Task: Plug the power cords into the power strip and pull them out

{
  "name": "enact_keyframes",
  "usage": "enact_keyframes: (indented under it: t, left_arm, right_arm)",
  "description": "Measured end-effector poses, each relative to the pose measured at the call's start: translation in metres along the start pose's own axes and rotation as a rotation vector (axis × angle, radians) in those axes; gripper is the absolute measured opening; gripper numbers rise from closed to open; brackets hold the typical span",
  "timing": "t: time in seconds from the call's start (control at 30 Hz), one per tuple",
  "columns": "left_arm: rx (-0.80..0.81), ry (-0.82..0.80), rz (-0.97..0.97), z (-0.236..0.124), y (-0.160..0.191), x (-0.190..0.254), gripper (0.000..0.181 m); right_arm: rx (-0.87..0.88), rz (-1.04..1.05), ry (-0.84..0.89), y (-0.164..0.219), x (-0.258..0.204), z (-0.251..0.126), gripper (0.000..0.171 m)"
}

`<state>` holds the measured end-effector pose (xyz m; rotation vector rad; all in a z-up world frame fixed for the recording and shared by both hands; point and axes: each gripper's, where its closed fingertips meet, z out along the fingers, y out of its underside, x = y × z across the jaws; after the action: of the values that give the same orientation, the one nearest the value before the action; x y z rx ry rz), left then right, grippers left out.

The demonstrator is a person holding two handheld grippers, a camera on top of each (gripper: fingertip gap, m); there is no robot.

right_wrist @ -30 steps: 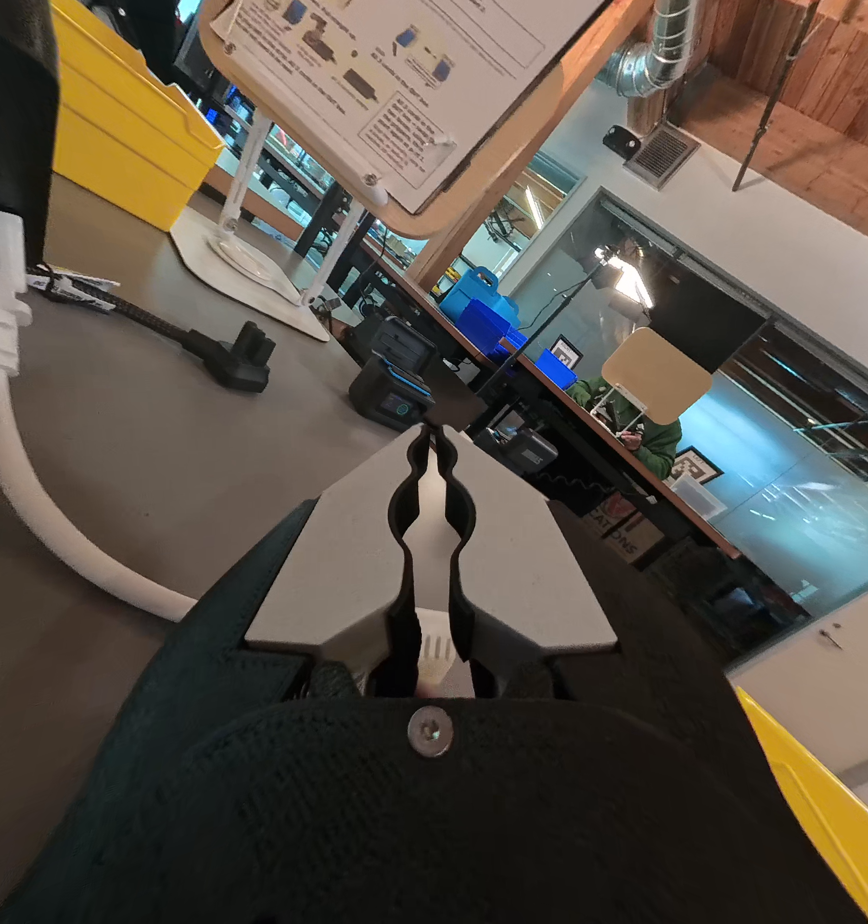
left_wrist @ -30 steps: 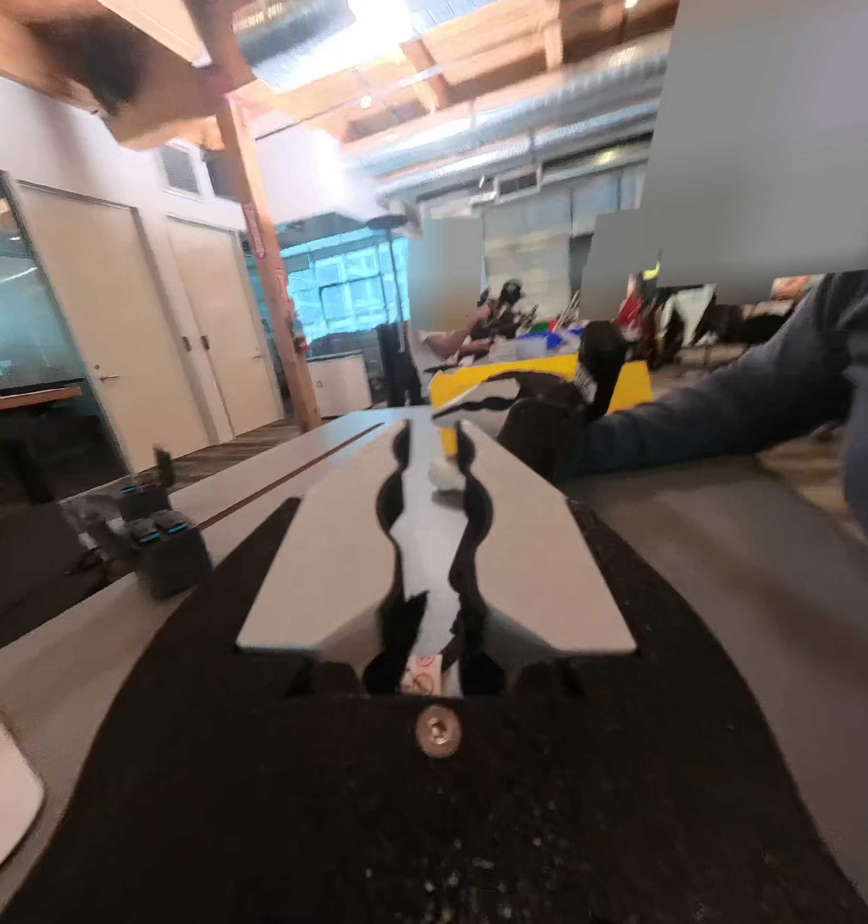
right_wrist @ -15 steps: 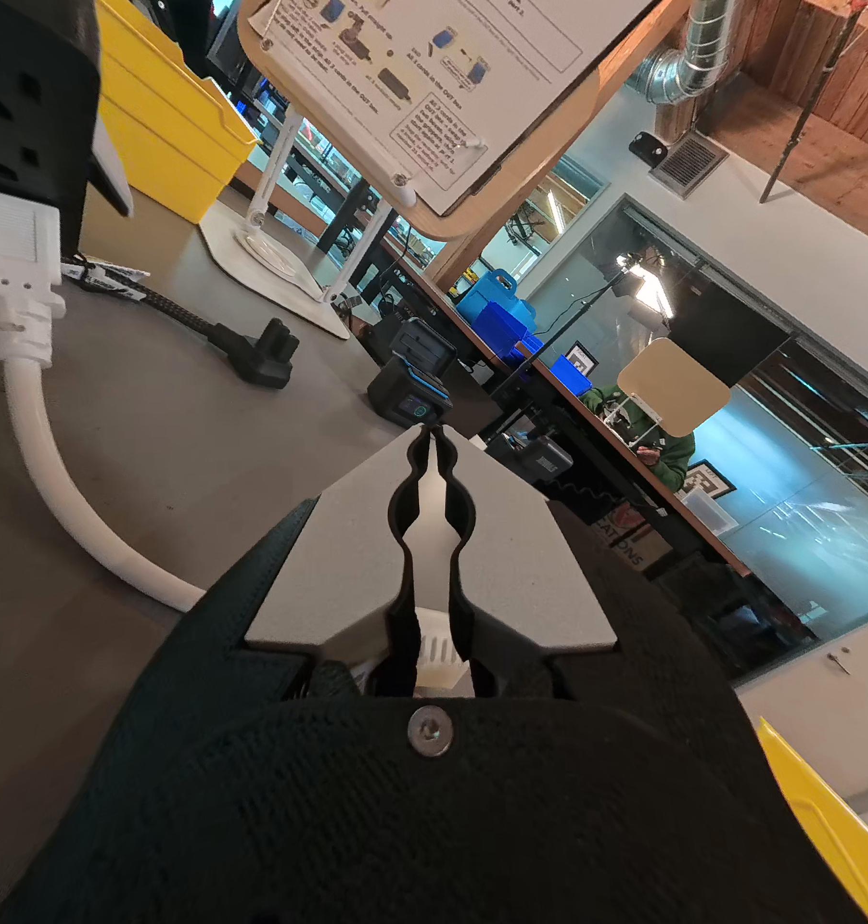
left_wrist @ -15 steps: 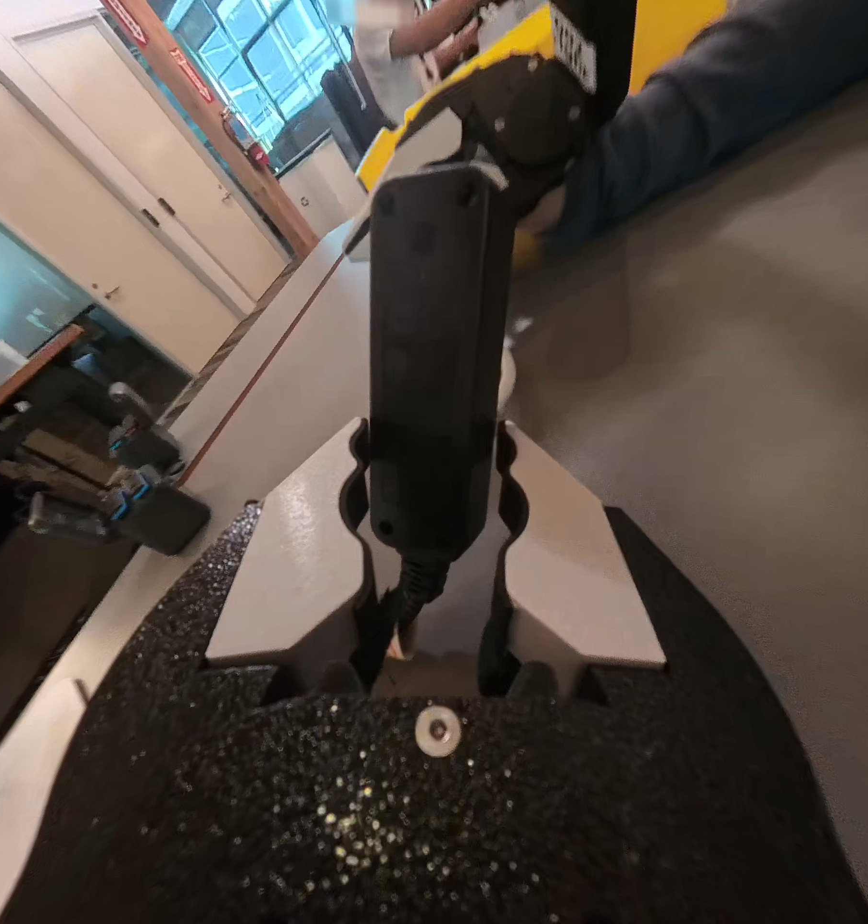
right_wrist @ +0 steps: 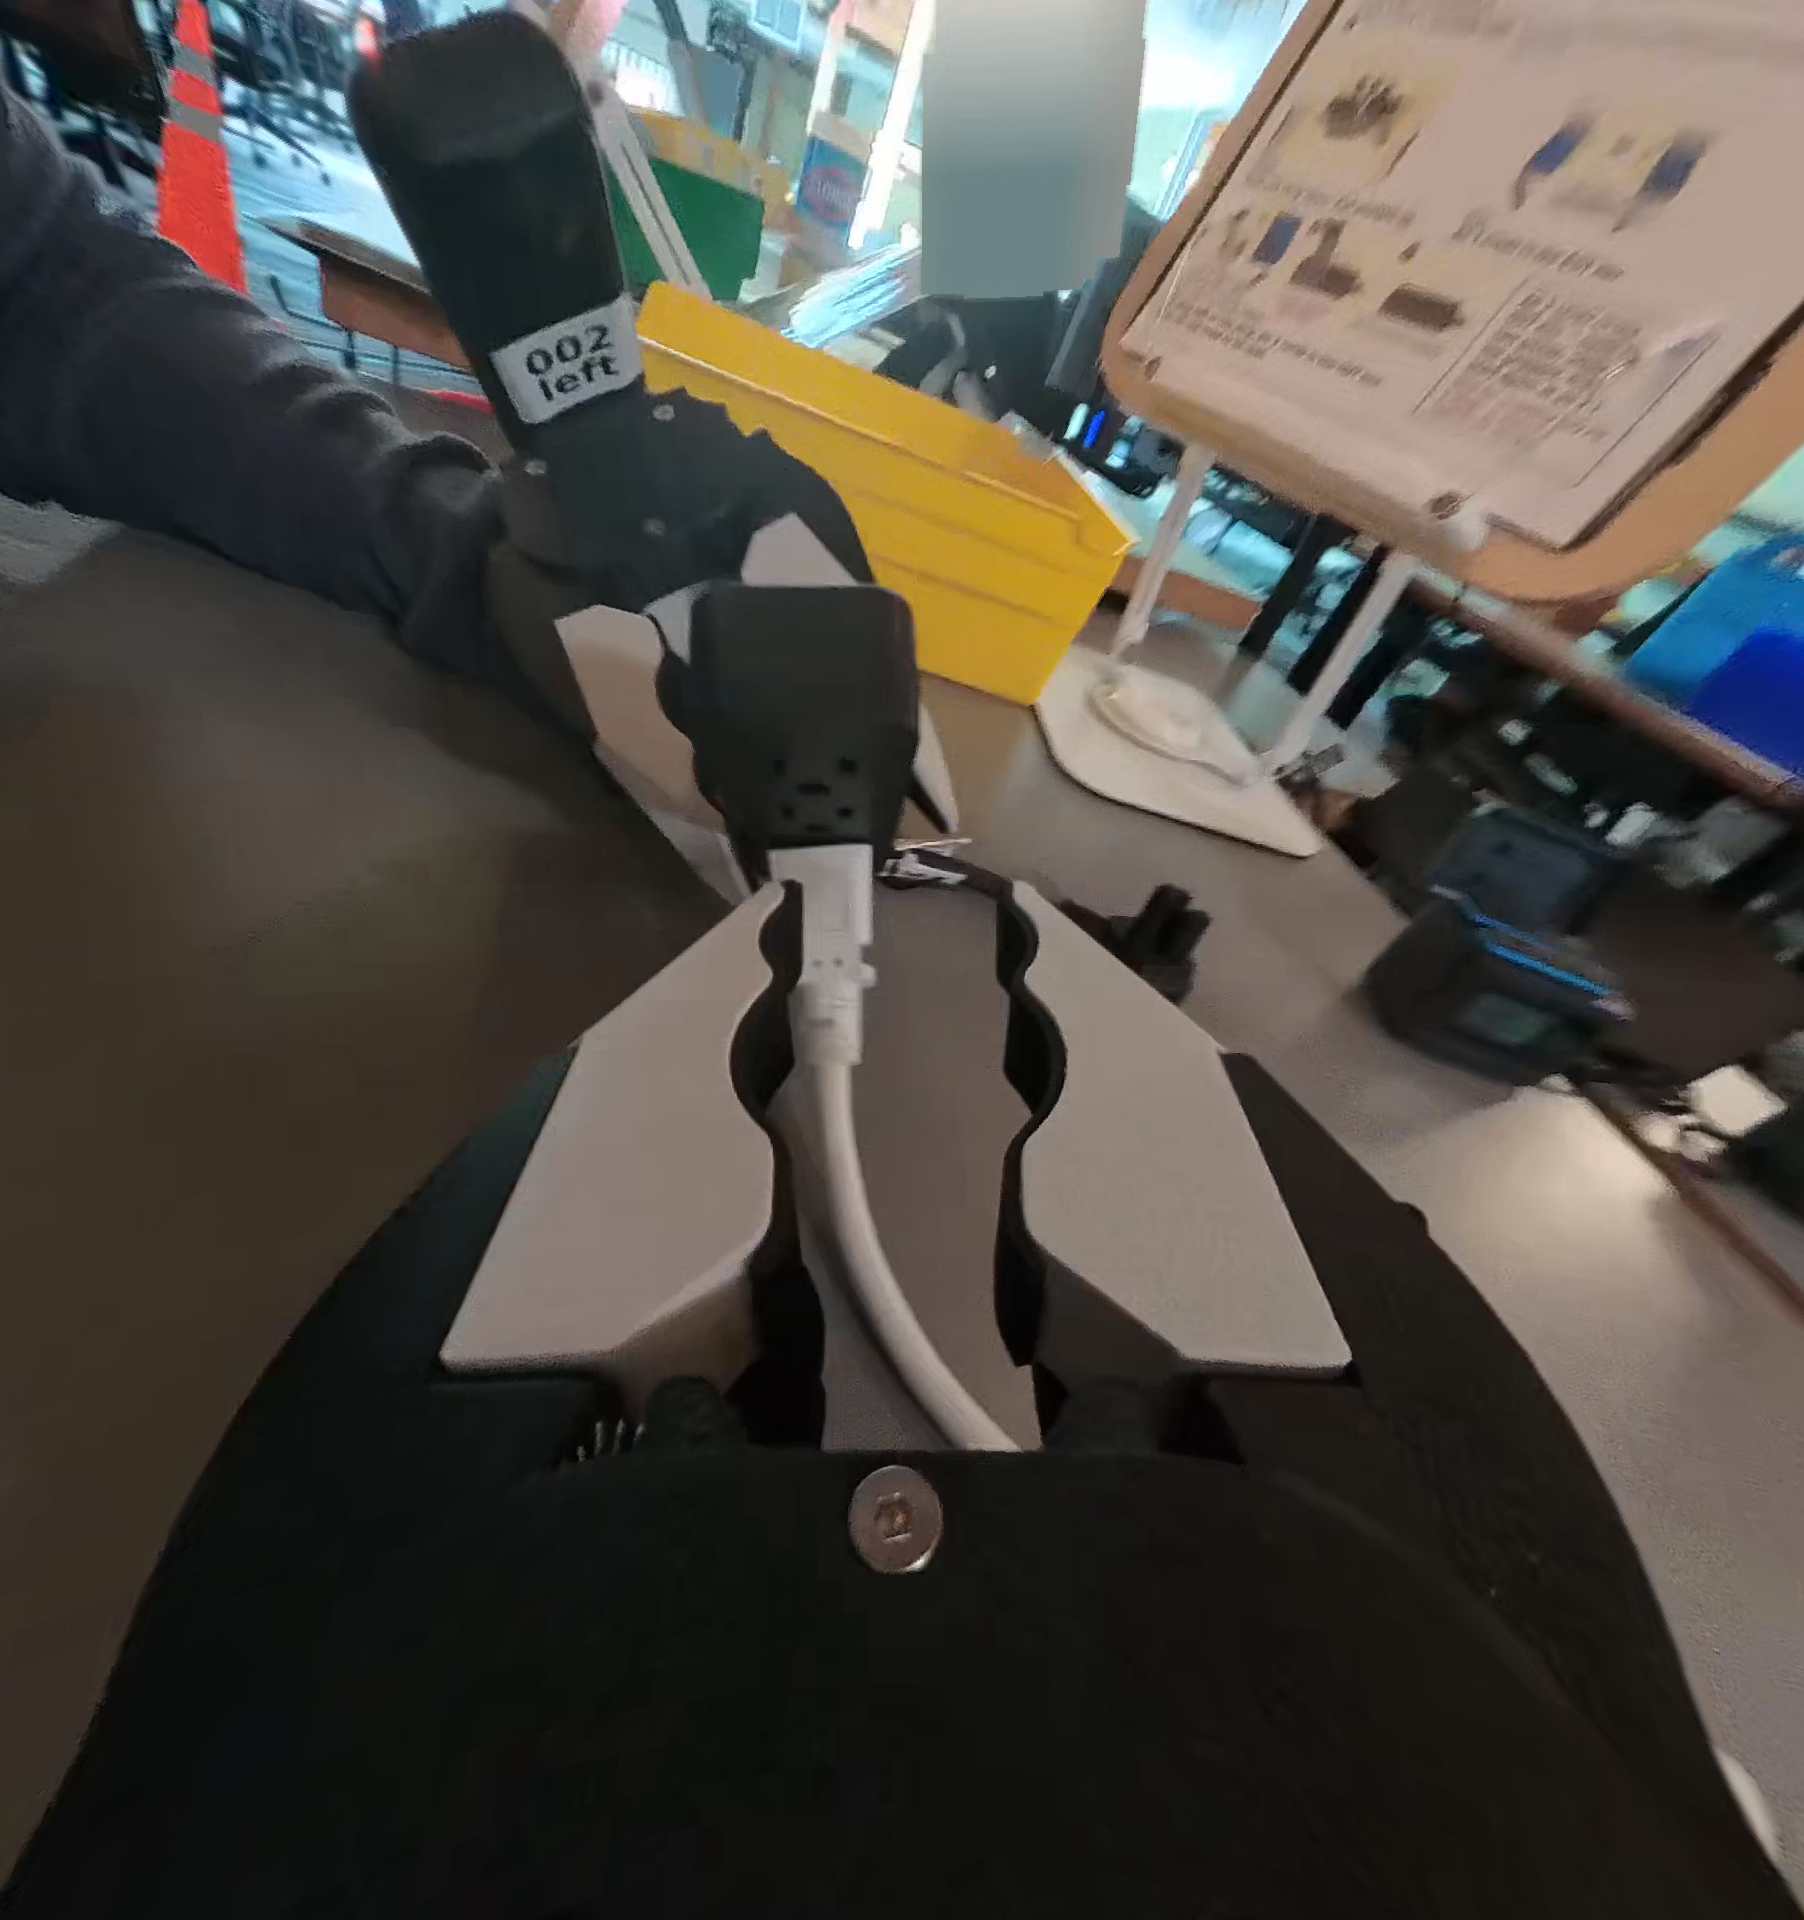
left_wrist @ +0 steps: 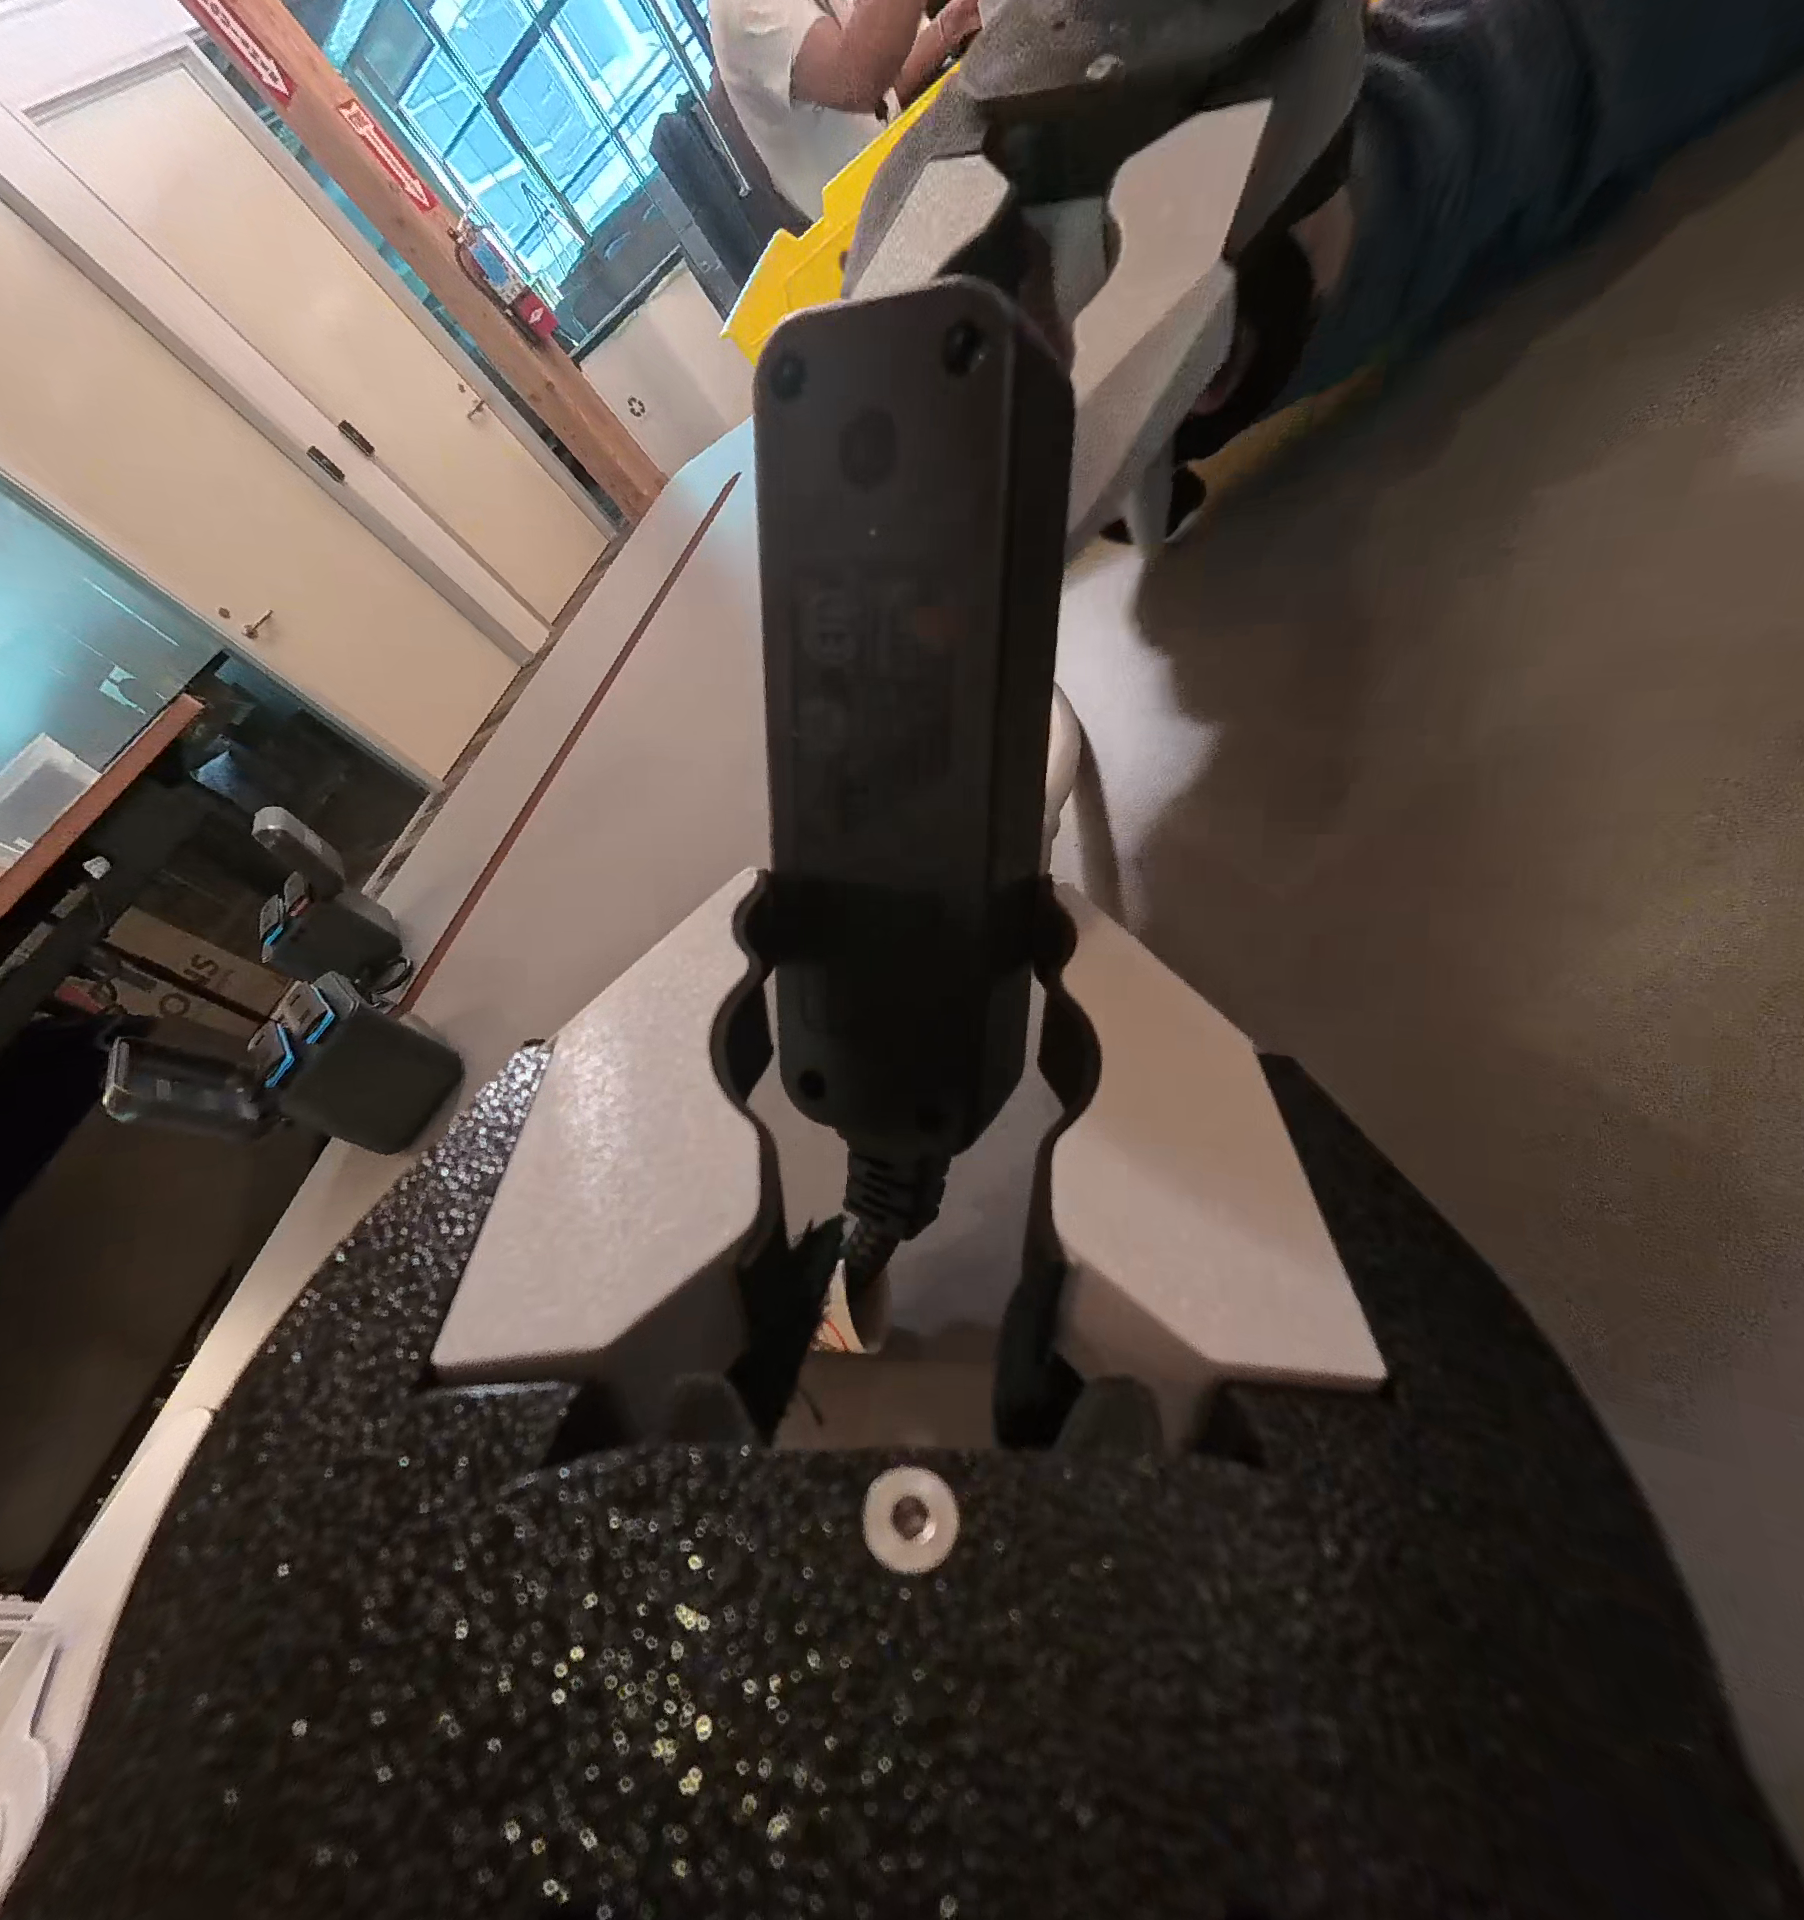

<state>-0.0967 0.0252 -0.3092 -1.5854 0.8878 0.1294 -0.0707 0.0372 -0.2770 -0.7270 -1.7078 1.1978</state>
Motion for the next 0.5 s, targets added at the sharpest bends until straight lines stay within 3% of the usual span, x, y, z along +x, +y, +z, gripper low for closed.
enact_keyframes:
  t: [0.33, 0.37, 0.43, 0.5]
  left_arm:
    - [0.008, -0.001, 0.003, 0.0, -0.001, -0.001, 0.048]
    - [0.009, -0.001, 0.006, 0.0, -0.001, -0.001, 0.048]
    - [0.009, -0.002, 0.01, 0.0, -0.001, -0.001, 0.048]
    - [0.012, -0.006, 0.009, -0.001, -0.001, -0.002, 0.048]
  right_arm:
    - [-0.45, 0.117, -0.079, 0.057, -0.024, 0.035, 0.047]
    - [-0.489, 0.097, -0.055, 0.063, -0.022, 0.037, 0.044]
    - [-0.504, 0.052, -0.043, 0.066, -0.022, 0.039, 0.019]
    - [-0.494, -0.003, -0.034, 0.065, -0.021, 0.04, 0.018]
